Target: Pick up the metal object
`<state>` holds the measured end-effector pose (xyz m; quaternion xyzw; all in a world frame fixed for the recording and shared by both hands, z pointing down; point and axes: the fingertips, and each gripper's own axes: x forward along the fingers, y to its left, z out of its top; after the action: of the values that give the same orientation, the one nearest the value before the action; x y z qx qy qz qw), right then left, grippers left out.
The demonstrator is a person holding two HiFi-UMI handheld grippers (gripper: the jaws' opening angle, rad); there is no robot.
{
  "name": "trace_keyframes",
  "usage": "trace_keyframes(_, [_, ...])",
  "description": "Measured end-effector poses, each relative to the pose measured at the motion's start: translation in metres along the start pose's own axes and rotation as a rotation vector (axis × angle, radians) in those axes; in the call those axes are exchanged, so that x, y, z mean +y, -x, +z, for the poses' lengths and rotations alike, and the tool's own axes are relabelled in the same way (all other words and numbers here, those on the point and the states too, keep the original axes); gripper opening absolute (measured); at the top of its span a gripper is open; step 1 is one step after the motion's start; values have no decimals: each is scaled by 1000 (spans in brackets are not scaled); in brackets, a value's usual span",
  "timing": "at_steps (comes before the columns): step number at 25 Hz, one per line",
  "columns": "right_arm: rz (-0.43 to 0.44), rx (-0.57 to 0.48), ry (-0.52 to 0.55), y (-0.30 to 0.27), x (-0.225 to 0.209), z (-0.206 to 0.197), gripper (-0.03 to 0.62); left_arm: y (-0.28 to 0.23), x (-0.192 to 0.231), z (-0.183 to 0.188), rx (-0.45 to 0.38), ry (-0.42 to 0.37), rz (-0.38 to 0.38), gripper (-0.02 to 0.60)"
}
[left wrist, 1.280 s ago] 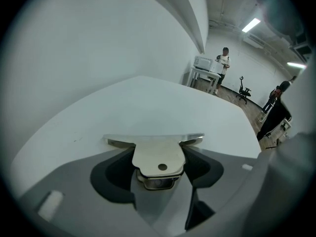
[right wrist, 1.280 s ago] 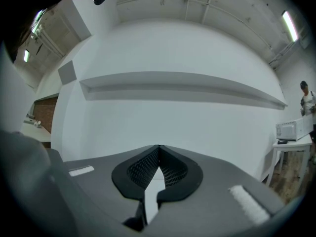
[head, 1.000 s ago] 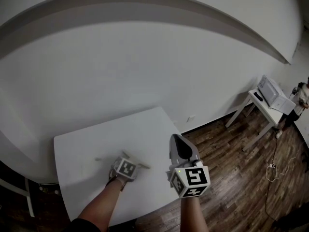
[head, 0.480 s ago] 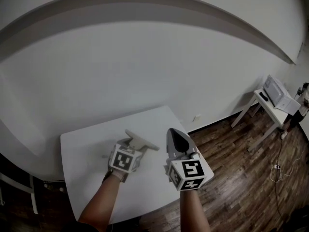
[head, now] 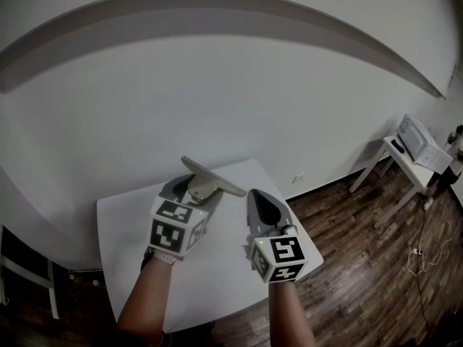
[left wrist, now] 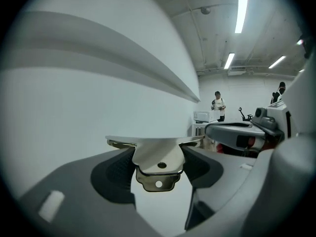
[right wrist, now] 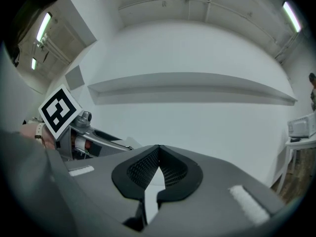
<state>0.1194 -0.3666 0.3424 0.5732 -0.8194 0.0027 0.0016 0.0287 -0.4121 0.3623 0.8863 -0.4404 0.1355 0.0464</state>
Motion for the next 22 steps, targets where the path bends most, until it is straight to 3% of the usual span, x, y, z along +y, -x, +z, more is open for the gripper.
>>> trace_keyframes(9, [2, -11, 4, -3, 7, 13, 9, 21, 8, 22, -59, -9, 25, 290])
trace_keyframes(22, [1, -7, 11, 0, 6, 19, 9, 18, 6, 8, -10, -13, 39, 290])
